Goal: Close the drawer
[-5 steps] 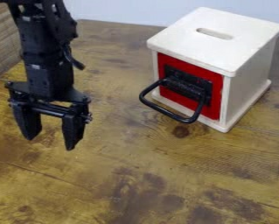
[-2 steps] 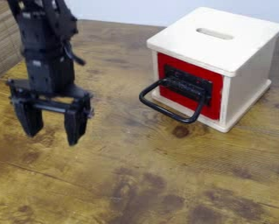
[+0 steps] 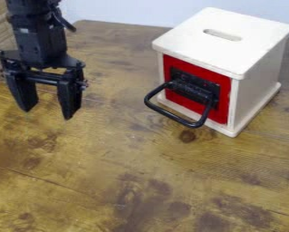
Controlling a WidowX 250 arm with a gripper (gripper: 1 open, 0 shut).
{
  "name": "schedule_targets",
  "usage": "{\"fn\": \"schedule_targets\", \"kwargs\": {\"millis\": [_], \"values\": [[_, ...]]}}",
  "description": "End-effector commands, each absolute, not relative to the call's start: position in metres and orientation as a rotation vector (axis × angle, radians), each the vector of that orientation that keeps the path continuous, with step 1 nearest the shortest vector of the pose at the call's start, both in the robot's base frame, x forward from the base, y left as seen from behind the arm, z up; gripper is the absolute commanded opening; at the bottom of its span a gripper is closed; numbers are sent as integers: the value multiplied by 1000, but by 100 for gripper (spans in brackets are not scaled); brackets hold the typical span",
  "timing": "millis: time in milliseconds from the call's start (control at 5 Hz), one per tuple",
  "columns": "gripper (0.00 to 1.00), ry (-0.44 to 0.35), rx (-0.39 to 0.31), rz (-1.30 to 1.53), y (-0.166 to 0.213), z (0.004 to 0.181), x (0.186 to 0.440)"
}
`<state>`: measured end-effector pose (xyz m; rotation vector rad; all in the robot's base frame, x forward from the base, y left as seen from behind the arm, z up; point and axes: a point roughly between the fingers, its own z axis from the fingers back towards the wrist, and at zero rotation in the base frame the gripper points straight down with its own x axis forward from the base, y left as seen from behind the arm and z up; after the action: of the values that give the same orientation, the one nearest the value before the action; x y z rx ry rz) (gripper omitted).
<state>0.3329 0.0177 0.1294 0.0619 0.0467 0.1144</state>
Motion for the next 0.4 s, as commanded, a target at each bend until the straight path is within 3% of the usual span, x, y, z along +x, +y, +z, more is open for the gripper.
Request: {"fn": "schedule_targets", "kwargs": {"millis": [0, 200], "values": [[100, 36, 82, 81, 6, 127, 333], [100, 47, 98, 87, 4, 117, 328]]}}
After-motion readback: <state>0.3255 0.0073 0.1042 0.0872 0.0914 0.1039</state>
